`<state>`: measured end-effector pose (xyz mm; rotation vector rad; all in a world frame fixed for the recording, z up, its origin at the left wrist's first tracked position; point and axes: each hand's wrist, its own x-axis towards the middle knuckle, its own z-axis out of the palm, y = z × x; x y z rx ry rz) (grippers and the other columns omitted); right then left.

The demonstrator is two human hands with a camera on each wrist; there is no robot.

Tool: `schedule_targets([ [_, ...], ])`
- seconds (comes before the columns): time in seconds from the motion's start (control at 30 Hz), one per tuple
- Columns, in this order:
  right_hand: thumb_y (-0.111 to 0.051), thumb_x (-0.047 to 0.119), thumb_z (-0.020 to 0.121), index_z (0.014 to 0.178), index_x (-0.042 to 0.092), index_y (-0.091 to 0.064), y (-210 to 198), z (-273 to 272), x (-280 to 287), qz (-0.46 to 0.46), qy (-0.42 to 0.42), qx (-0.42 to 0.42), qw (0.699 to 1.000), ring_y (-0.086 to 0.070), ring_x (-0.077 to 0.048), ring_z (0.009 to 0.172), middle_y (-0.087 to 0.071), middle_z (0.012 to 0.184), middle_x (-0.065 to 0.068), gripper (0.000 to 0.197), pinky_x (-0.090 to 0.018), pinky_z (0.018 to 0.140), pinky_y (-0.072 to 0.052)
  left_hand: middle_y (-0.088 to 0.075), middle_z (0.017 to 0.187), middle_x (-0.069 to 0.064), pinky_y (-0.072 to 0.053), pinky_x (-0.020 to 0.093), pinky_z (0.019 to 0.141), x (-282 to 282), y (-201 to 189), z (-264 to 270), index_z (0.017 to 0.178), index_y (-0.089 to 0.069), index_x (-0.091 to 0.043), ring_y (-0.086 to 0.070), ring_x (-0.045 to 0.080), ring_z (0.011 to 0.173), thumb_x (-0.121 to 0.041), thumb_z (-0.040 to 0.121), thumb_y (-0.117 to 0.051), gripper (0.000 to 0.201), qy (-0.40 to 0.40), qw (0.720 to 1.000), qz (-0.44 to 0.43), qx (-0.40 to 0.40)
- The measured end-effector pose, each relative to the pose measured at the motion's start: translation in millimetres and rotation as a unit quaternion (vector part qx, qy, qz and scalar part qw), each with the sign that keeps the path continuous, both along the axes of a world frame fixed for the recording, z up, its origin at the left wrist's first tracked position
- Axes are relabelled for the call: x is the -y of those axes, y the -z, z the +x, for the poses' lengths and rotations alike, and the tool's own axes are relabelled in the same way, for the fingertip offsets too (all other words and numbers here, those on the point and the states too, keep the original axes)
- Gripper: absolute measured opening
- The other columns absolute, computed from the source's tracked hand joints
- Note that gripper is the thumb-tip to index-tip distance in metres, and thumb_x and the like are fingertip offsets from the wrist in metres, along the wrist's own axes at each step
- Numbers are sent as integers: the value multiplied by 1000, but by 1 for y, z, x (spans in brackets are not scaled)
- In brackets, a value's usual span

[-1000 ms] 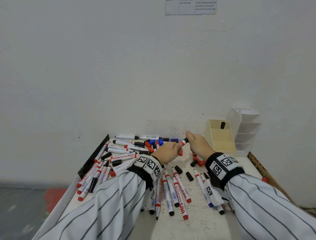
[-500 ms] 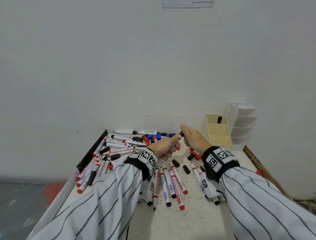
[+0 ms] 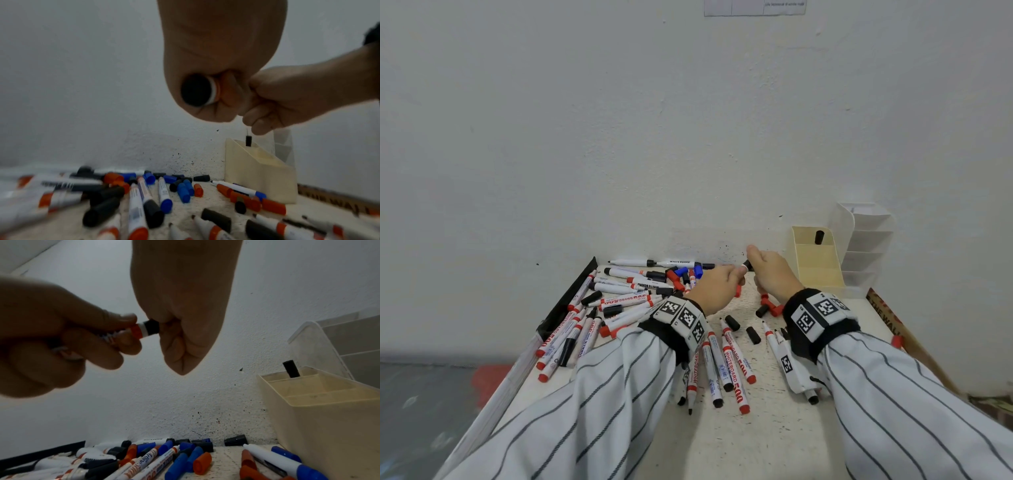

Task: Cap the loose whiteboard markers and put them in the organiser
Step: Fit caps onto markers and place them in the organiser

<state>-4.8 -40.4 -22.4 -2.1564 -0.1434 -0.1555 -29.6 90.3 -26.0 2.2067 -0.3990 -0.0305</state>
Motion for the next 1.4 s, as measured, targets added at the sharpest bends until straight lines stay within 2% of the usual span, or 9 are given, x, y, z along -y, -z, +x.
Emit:
schedule_targets([
  [0.17, -29, 36, 101, 68, 9, -39, 3, -1, 6, -14, -33, 2, 999, -32, -16, 47, -34, 55, -4, 43, -28, 51, -31, -38, 61, -2, -21, 17, 38, -1, -1, -1, 76, -45, -16, -24, 7, 36, -40, 101, -27, 38, 21, 983, -90, -157],
  [0.3, -31, 37, 101, 69, 9, -43, -1, 0, 12, -75, -32, 25, 996, -35, -14, 55, -38, 60, -2, 44, -30, 60, -31, -47, 66, -2, -33, 21, 43, 2, -2, 1, 85, -55, -16, -39, 8, 42, -41, 100, -32, 37, 22, 982, -110, -153],
  [0.43, -39, 34, 98, 63, 13, -39, -8, 6, 23, -125, -6, 33, 992, -35, -14, 55, -39, 60, -2, 41, -28, 55, -29, -61, 113, 11, -44, 32, 87, 7, 10, 12, 121, -55, -5, -58, 24, 102, -45, 97, -39, 50, -8, 990, 77, -115],
  [0.7, -45, 19, 97, 99, 3, -56, -24, 22, 62, 20, 102, 114, 988, -58, -15, 67, -61, 89, -11, 19, -10, 50, -47, -60, 113, 11, -45, 27, 86, 12, 47, 11, 120, -55, -2, -56, 19, 99, -36, 94, -50, 43, -75, 935, 315, -146],
  [0.87, -45, 12, 96, 109, -1, -58, -30, 37, 89, 17, 183, 211, 960, -60, -24, 87, -60, 95, -11, 23, -37, 81, -53, -59, 122, 9, -47, 33, 96, 16, 53, 15, 120, -55, -6, -56, 23, 113, -43, 93, -49, 46, -70, 913, 382, -123],
  [1.03, -42, 10, 97, 119, -2, -54, -31, 52, 107, 8, 222, 255, 941, -57, -29, 102, -60, 110, -19, 28, -37, 92, -47, -57, 113, 9, -46, 25, 88, 17, 49, 28, 125, -51, -5, -55, 19, 105, -37, 93, -51, 45, -87, 921, 338, -173],
  [1.2, -39, 8, 98, 122, -2, -52, -29, 68, 119, -12, 225, 221, 949, -55, -30, 105, -56, 116, -22, 30, -35, 95, -44, -44, 69, 0, -38, 21, 62, 10, 48, 49, 91, -48, -10, -50, 14, 75, -38, 93, -47, 29, -148, 942, 212, -212],
  [1.33, -35, 3, 98, 123, -5, -51, -25, 77, 125, -49, 242, 176, 953, -52, -35, 106, -51, 117, -25, 31, -17, 69, -39, -59, 90, 6, -48, 26, 80, 5, 43, 60, 102, -55, -4, -59, 19, 90, -40, 94, -43, 39, -156, 959, 131, -197],
  [1.4, -35, 4, 98, 124, -6, -50, -23, 79, 126, -72, 256, 163, 950, -50, -36, 108, -48, 121, -26, 32, -18, 64, -37, -56, 80, 4, -46, 27, 75, 3, 39, 61, 81, -53, -9, -57, 18, 81, -38, 94, -44, 33, -169, 964, 96, -181],
])
